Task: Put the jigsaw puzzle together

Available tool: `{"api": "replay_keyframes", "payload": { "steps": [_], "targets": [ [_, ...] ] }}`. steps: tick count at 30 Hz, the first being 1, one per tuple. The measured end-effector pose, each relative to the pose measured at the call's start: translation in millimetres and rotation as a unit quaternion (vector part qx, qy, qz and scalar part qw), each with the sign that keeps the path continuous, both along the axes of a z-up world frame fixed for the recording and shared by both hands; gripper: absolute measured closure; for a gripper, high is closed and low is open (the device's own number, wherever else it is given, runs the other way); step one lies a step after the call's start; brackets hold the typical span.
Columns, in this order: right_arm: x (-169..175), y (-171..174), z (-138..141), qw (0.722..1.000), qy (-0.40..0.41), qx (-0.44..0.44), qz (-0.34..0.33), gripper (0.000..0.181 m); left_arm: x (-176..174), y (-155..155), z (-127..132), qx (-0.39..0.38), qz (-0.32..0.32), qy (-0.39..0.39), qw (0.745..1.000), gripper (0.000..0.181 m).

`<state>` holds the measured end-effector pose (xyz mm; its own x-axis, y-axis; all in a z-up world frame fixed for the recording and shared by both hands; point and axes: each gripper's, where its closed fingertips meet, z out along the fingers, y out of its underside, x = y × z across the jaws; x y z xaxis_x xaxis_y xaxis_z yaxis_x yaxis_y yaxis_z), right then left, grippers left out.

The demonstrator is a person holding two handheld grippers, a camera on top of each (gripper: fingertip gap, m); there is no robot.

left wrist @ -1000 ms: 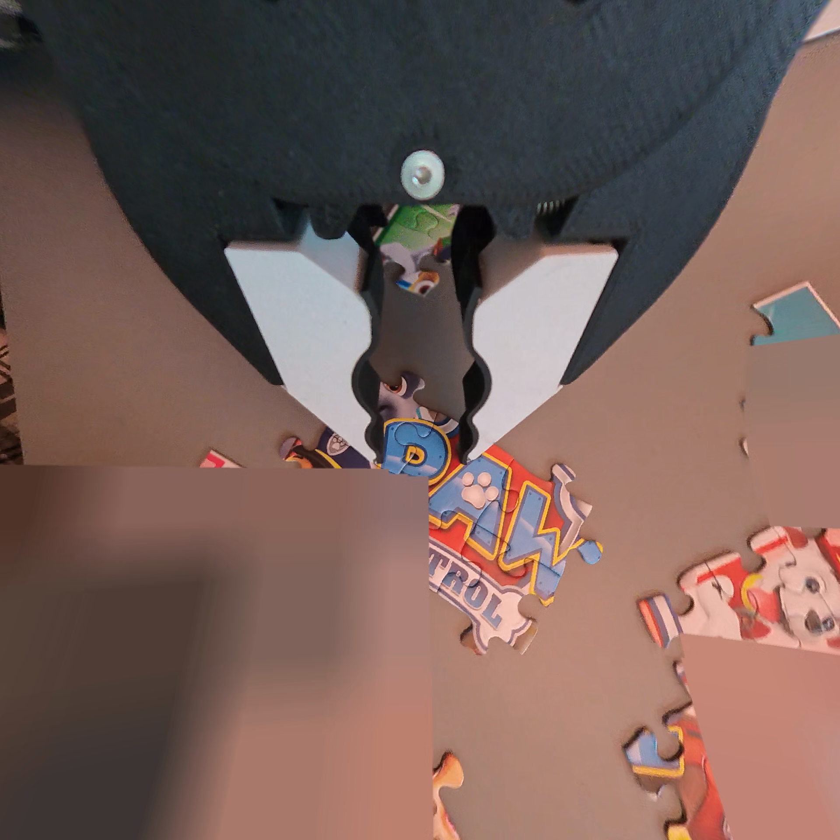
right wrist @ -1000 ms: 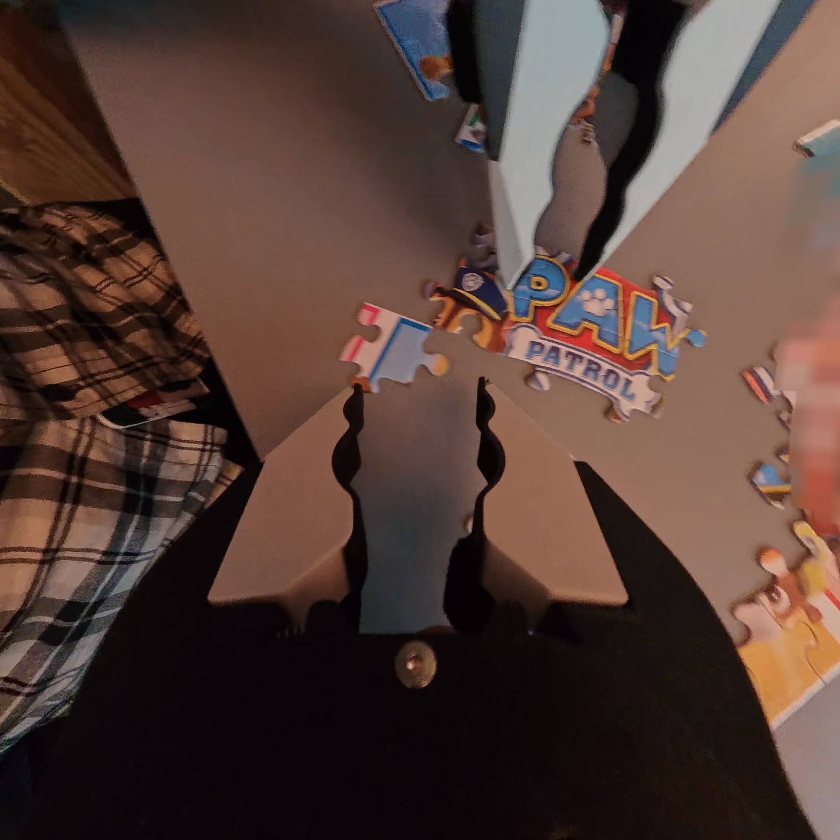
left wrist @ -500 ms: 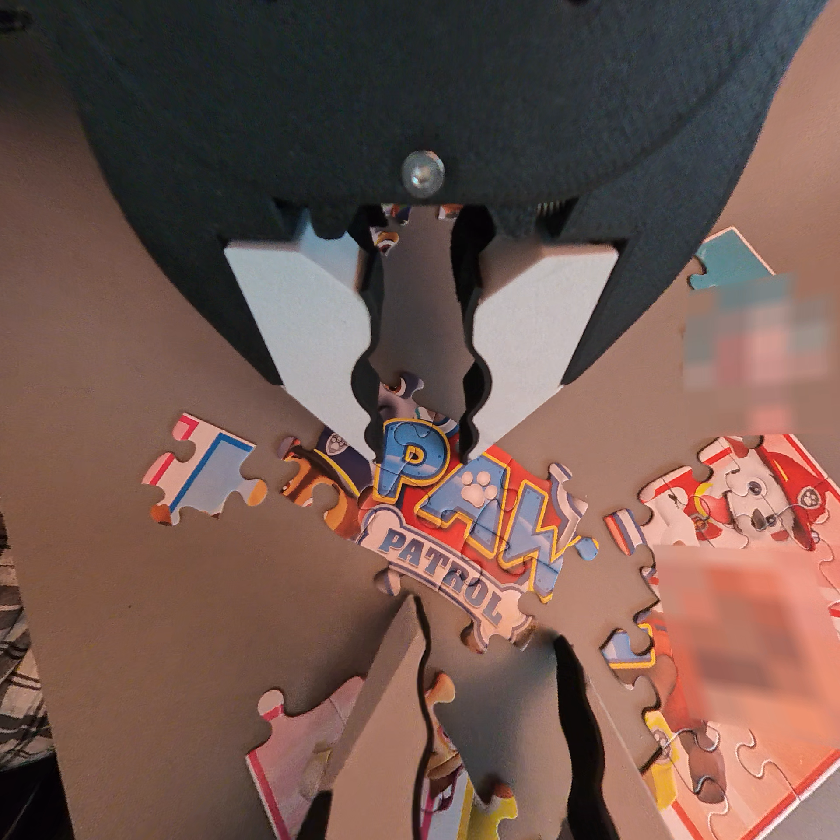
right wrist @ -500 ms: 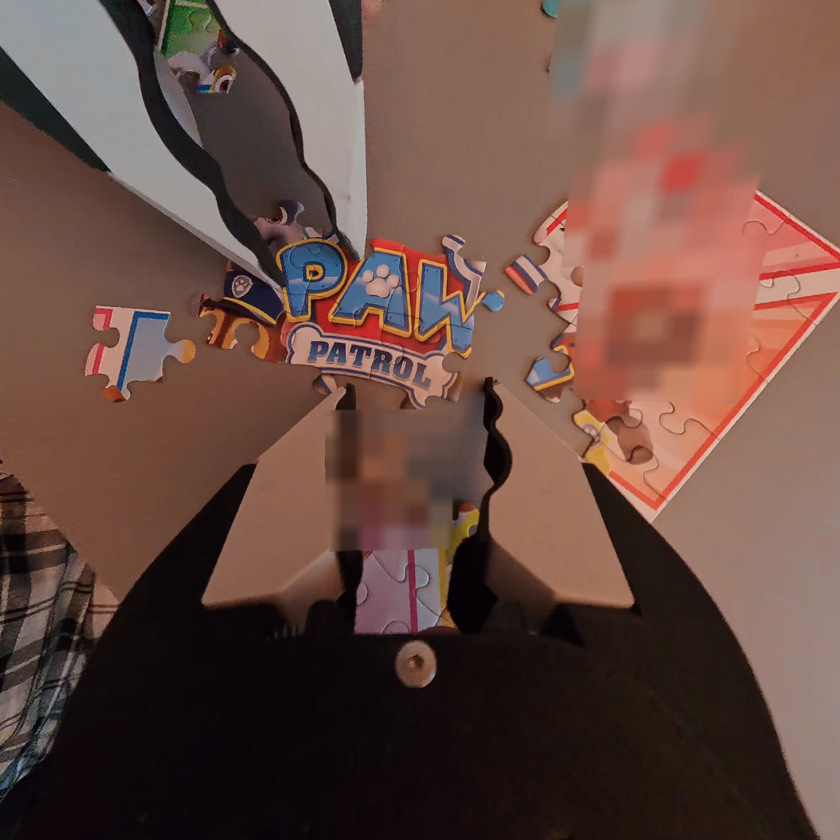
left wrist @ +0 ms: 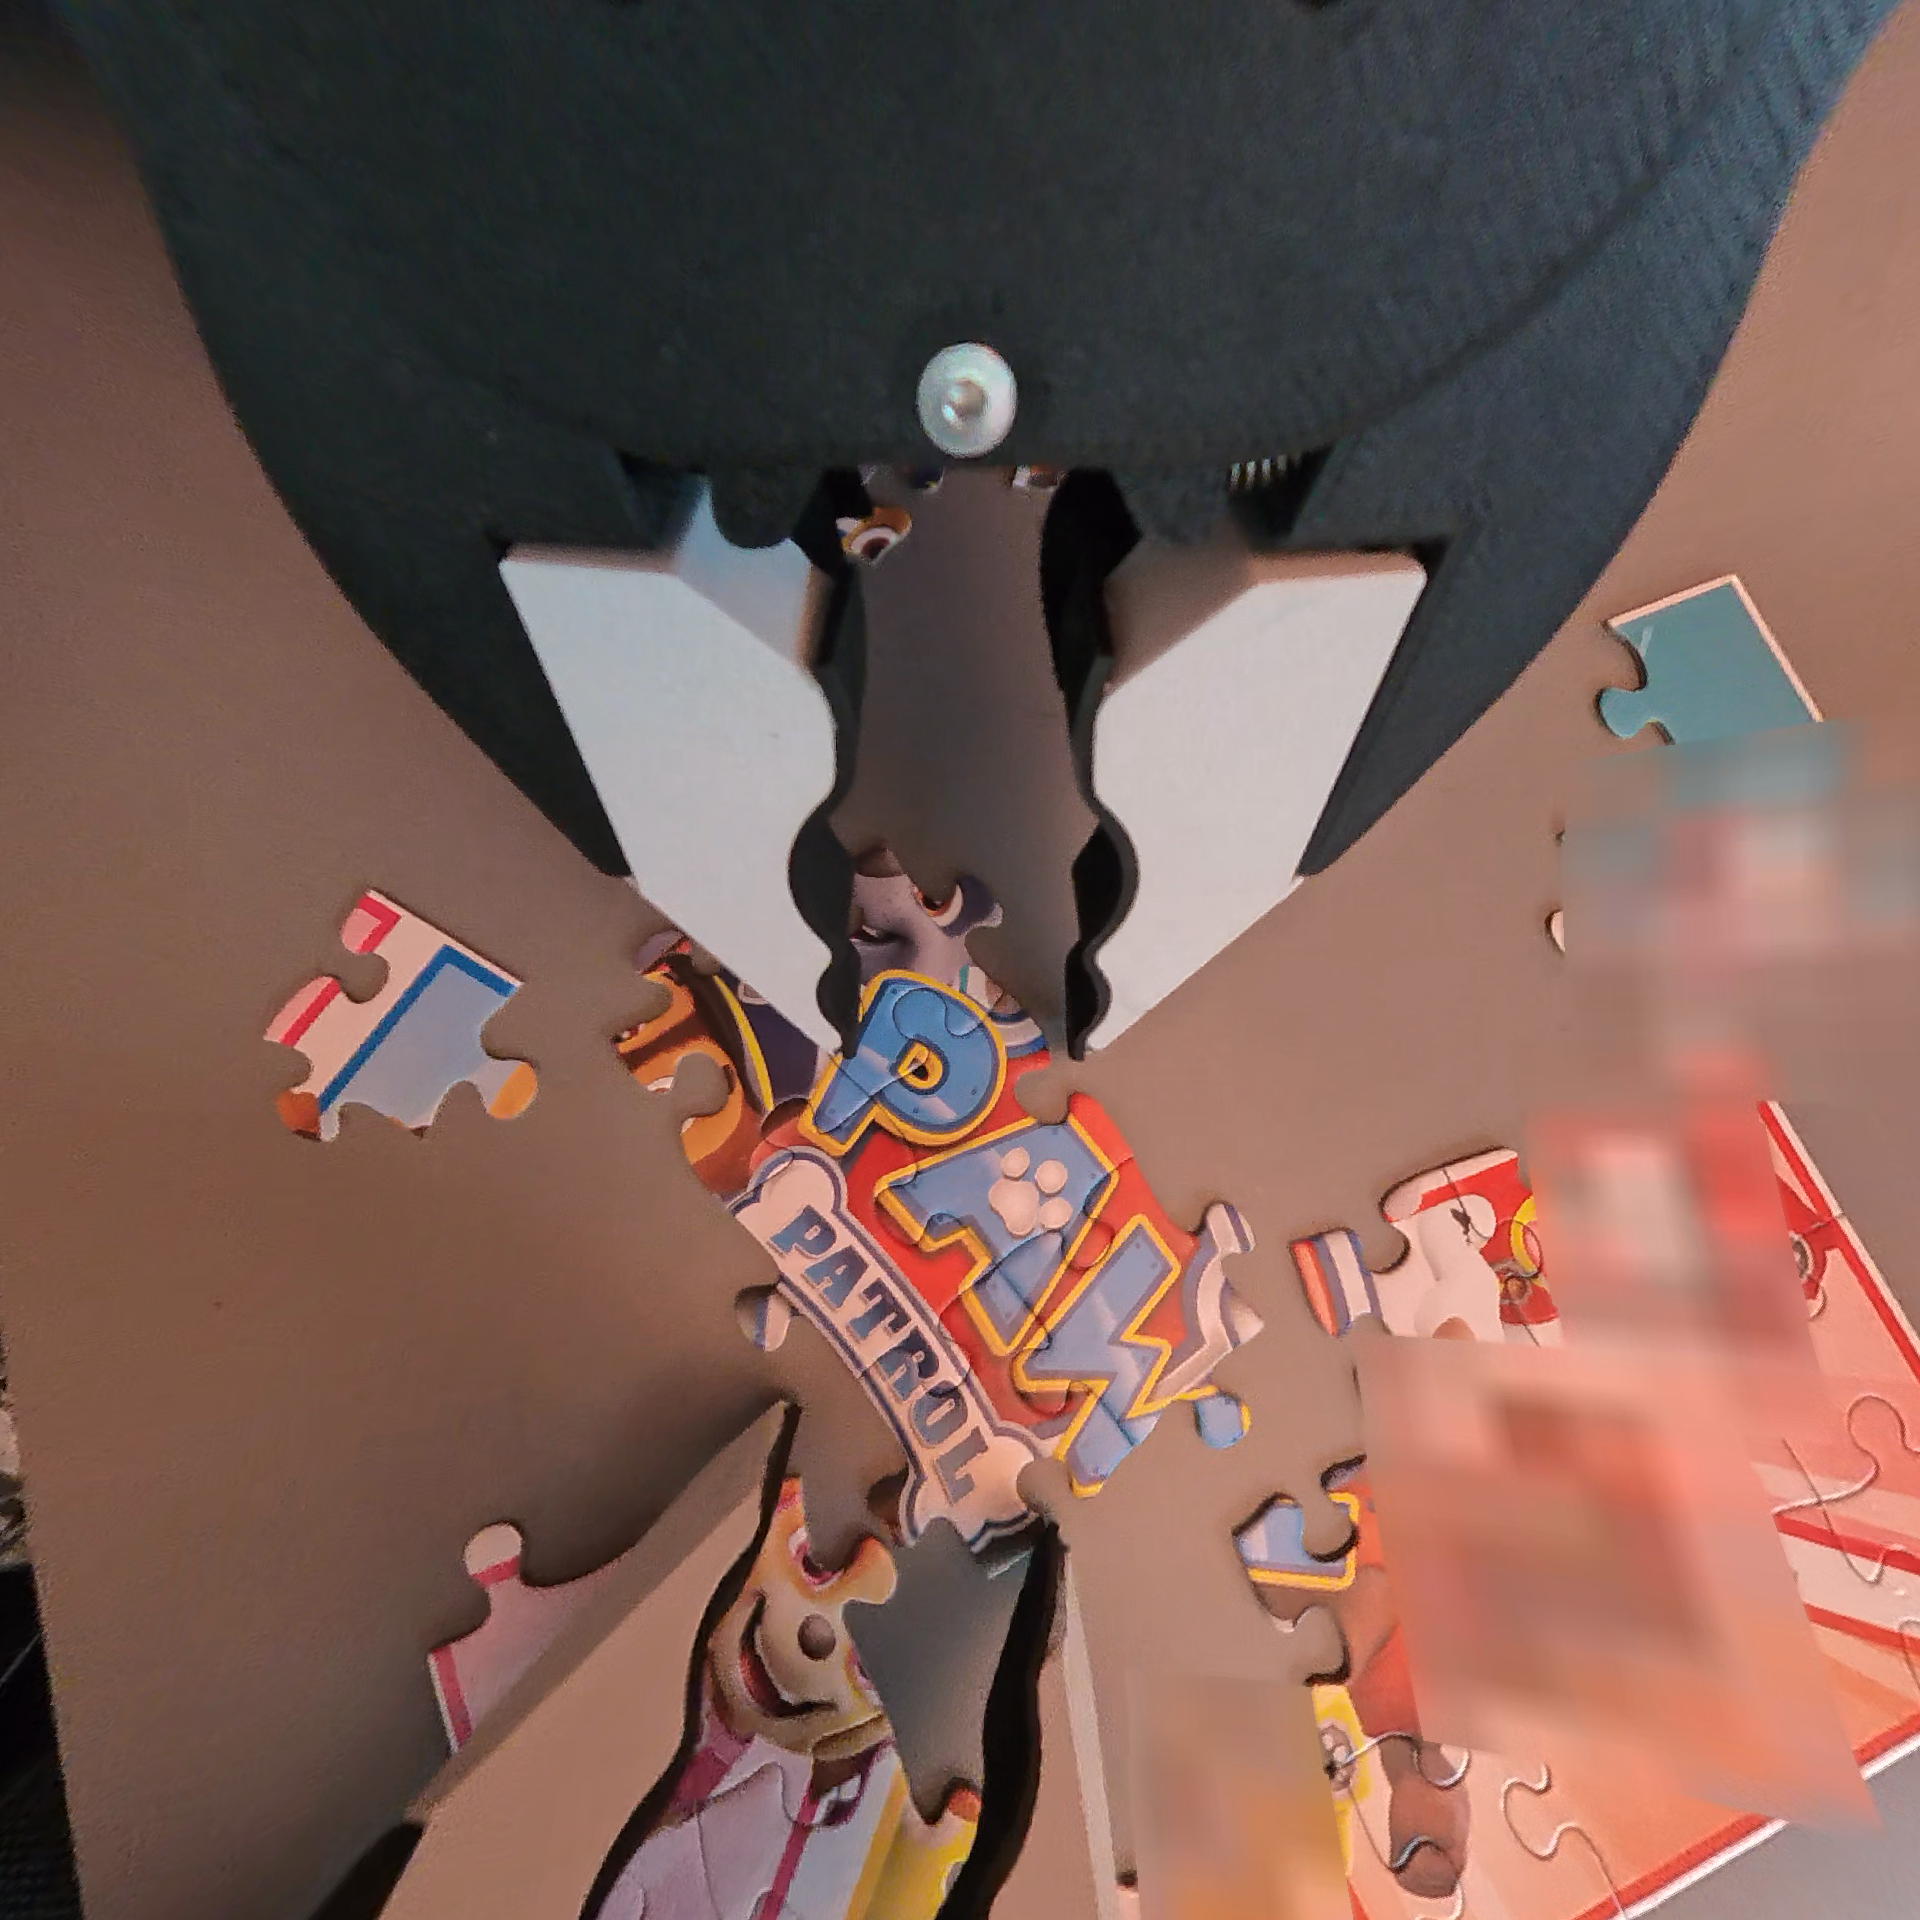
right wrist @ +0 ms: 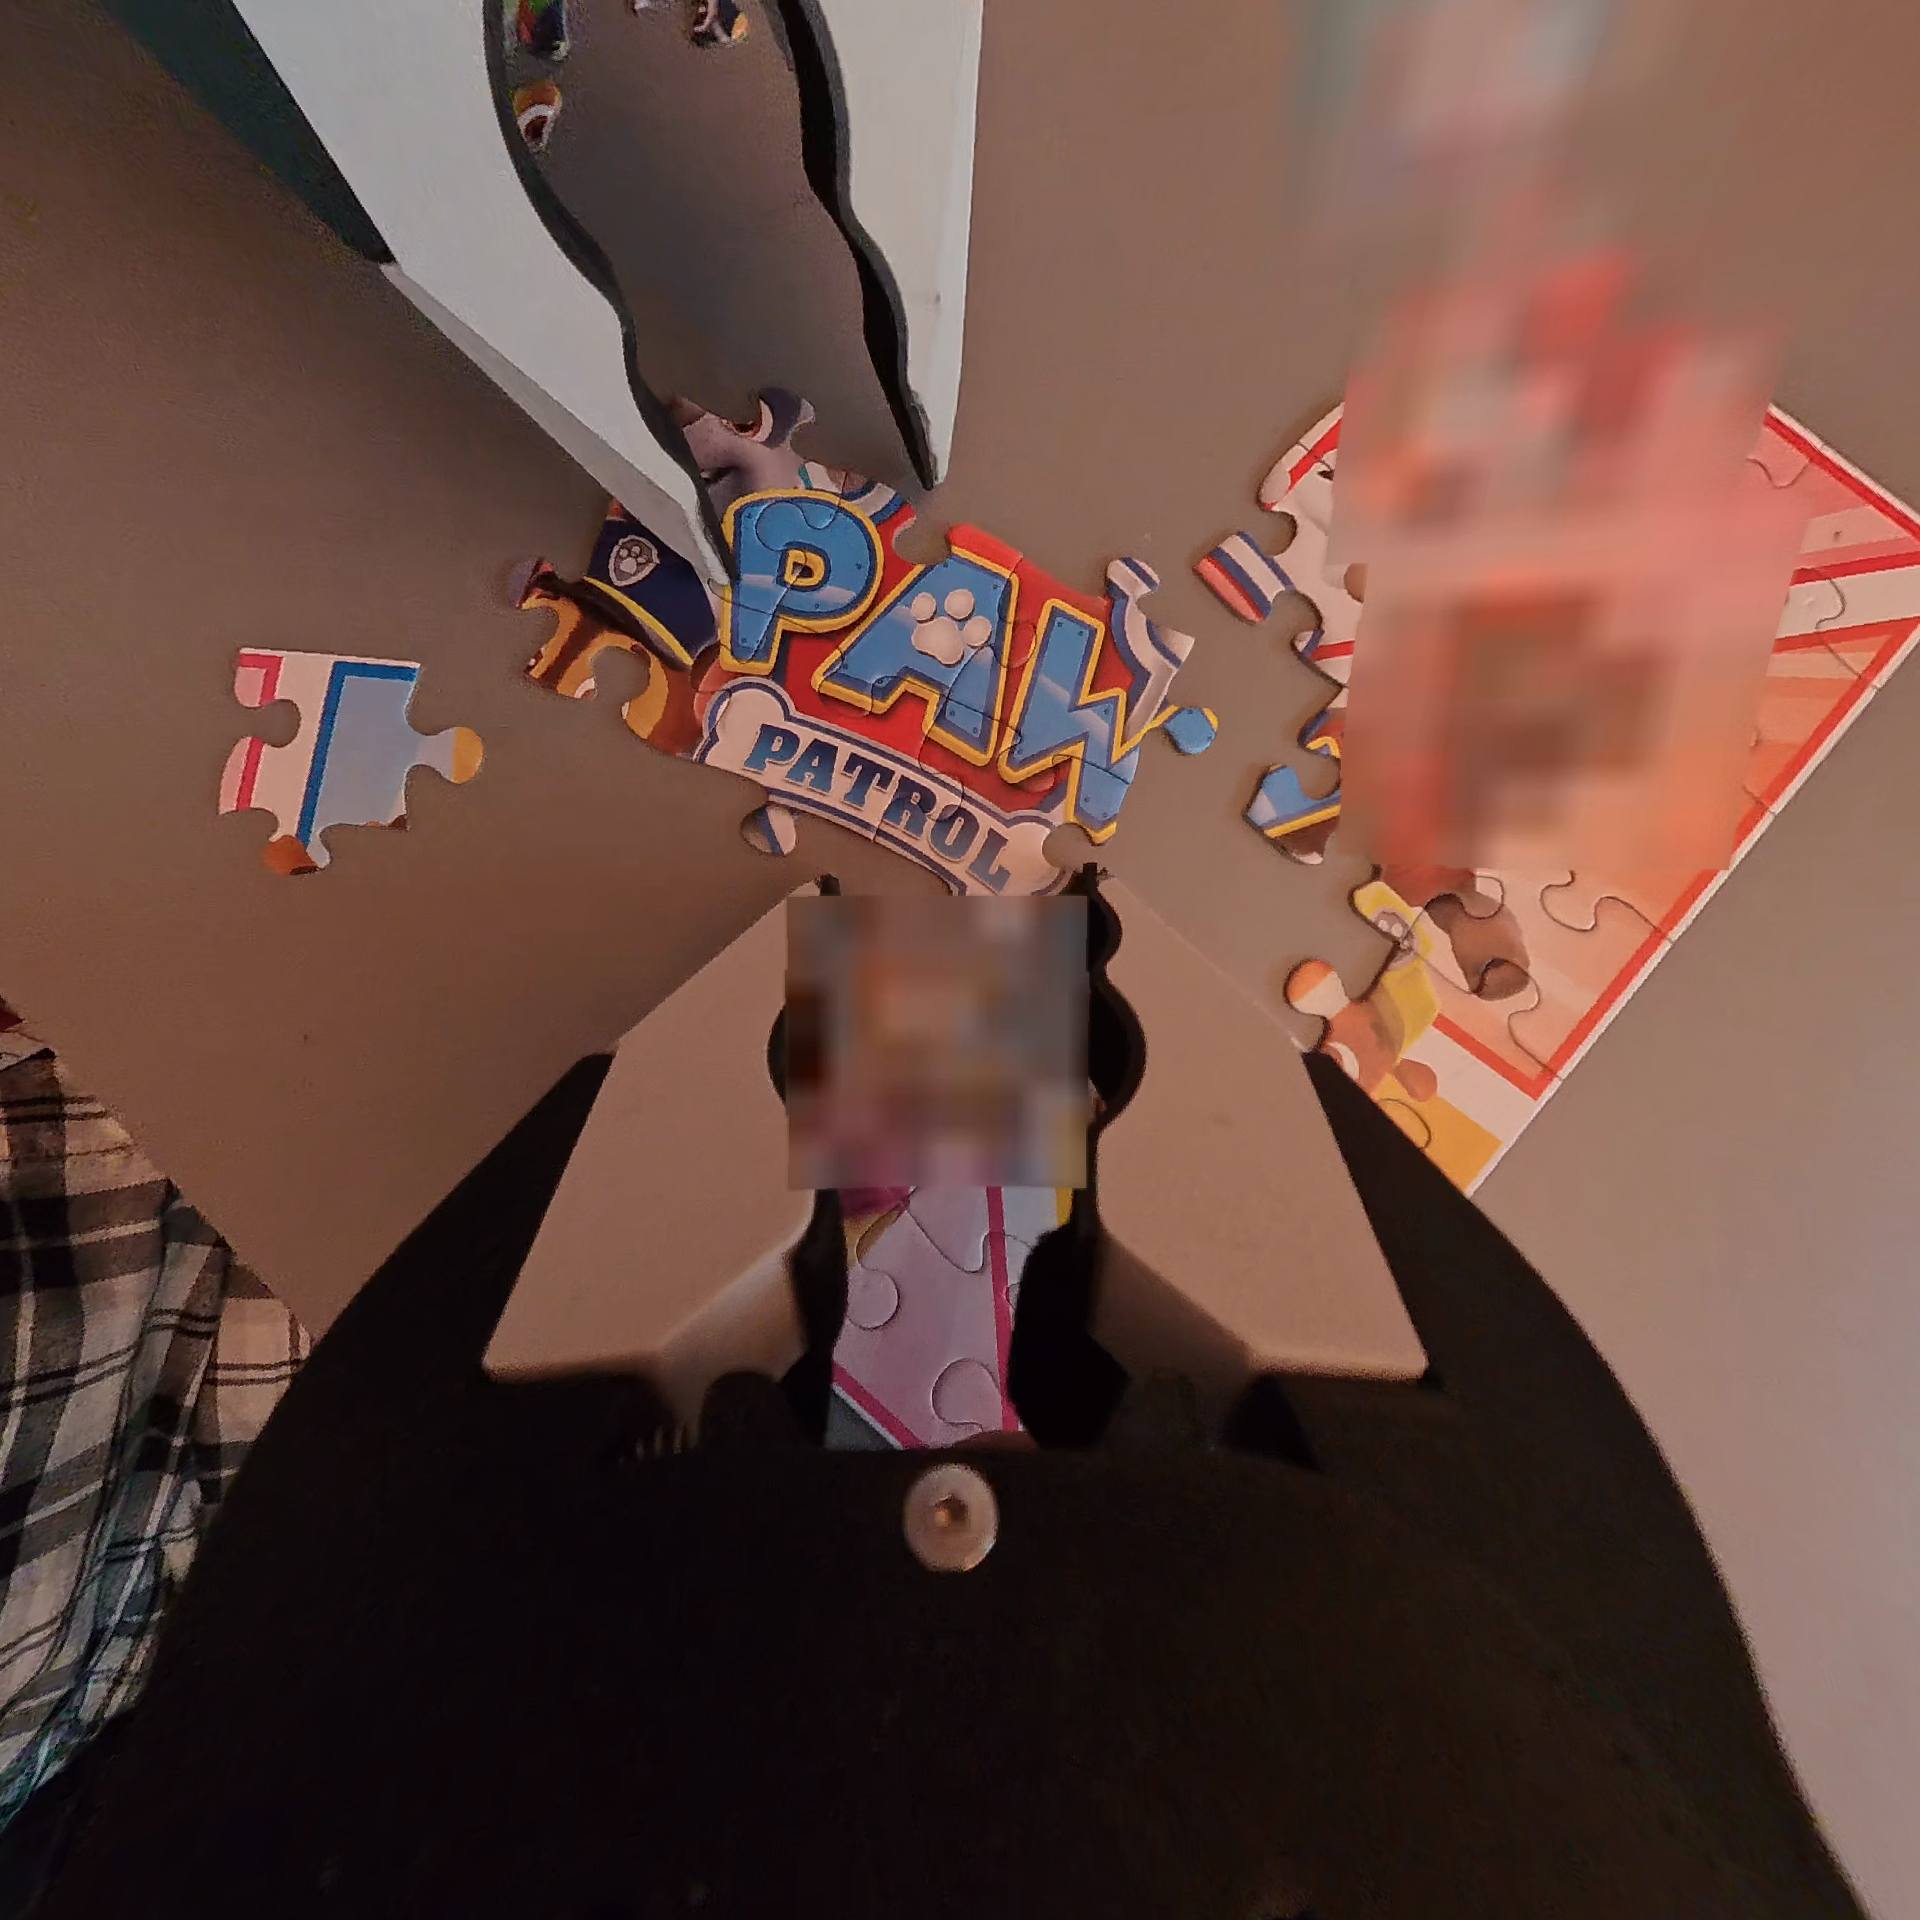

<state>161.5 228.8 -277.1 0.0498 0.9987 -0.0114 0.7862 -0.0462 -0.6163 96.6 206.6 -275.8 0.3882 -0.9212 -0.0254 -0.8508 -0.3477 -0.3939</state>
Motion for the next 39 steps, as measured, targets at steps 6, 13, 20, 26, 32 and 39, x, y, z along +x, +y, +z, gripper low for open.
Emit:
{"api": "replay_keyframes", "payload": {
  "steps": [6,13,20,26,32,39],
  "targets": [
    [0,-4,0,1.0,0.015,0.0,-0.007,0.144,7,7,2,-0.053,0.04,-0.067,0.996,0.143],
    [-2,-4,1,0.999,0.029,0.017,-0.023,0.143,20,8,5,-0.107,0.06,-0.121,0.985,0.145],
    [-2,-6,2,0.998,0.052,0.023,-0.021,0.145,25,14,8,-0.129,0.086,-0.161,0.975,0.142],
    [-2,-5,3,0.997,0.061,0.045,-0.025,0.143,28,18,8,-0.122,0.094,-0.177,0.972,0.139],
    [-2,-2,4,0.996,0.063,0.06,-0.026,0.143,28,20,8,-0.114,0.1,-0.188,0.97,0.138],
    [-2,0,5,0.995,0.064,0.069,-0.025,0.144,27,20,12,-0.101,0.104,-0.2,0.969,0.138]
  ]
}}
